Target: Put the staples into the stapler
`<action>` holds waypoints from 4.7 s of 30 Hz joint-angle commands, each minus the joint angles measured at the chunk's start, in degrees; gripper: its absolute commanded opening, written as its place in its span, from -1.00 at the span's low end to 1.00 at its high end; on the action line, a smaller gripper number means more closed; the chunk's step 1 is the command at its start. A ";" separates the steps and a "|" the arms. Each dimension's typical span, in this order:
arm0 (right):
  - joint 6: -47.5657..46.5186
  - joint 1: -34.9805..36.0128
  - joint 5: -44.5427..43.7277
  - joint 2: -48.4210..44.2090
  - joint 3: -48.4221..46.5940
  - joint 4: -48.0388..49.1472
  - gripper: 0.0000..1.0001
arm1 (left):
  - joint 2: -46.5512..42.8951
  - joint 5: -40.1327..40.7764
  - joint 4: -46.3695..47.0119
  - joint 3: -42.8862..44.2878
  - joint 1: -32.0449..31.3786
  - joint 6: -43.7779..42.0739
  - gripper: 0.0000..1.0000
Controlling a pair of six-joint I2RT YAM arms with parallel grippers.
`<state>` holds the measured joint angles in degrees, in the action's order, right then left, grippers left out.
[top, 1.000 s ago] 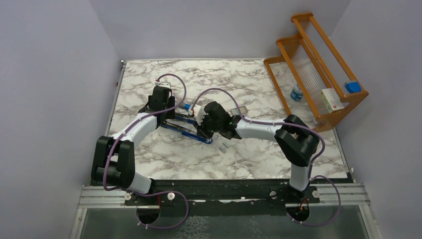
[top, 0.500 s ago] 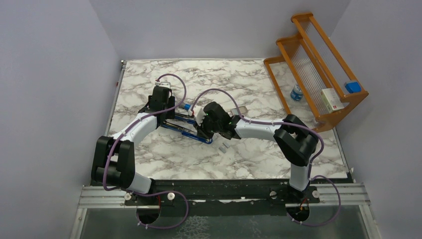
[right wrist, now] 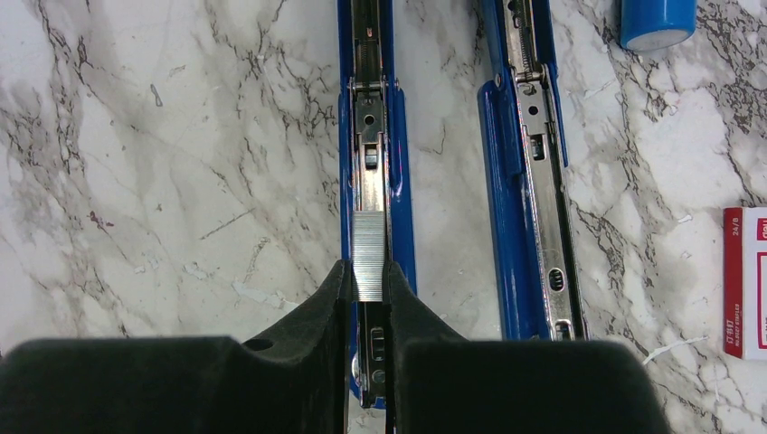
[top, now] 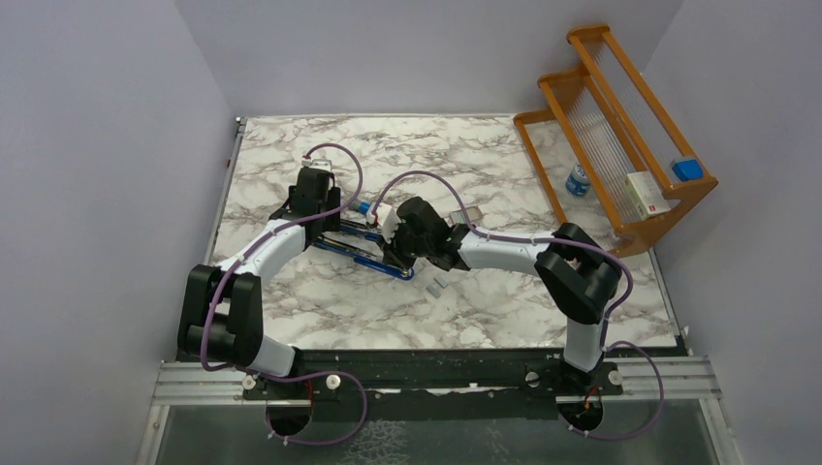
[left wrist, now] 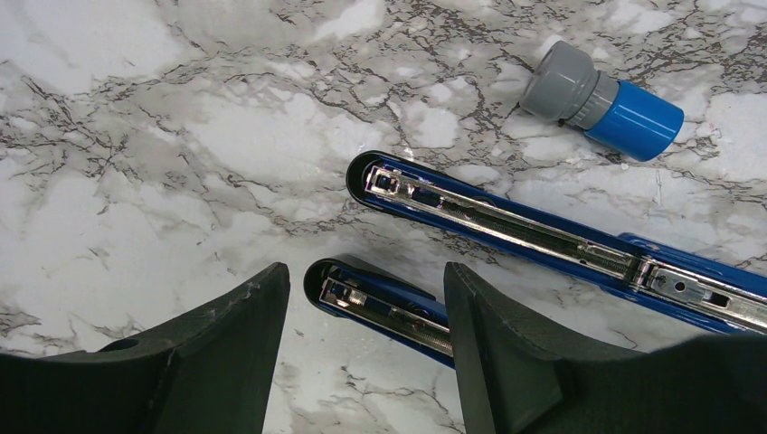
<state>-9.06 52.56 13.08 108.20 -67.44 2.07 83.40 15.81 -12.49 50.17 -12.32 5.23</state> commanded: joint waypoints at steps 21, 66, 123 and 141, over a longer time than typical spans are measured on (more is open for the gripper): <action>-0.70 0.44 -2.61 0.69 -1.85 -1.59 -0.99 | -1.15 -1.97 1.58 -0.68 0.63 -0.62 0.32; -1.99 0.44 -1.56 2.47 -3.91 -8.41 -0.99 | -1.20 -2.37 1.68 -0.74 0.69 -0.83 0.31; -4.52 0.44 -0.25 2.41 -4.37 -8.32 -0.98 | -1.15 -2.85 1.72 -0.86 0.96 -0.93 0.31; -4.65 0.44 0.53 3.20 -5.41 -9.11 -0.62 | -1.21 -2.89 1.75 -0.75 1.06 -1.02 0.31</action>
<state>-13.13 52.56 13.30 109.95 -71.59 -5.41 83.40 14.28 -11.88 50.11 -11.68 4.84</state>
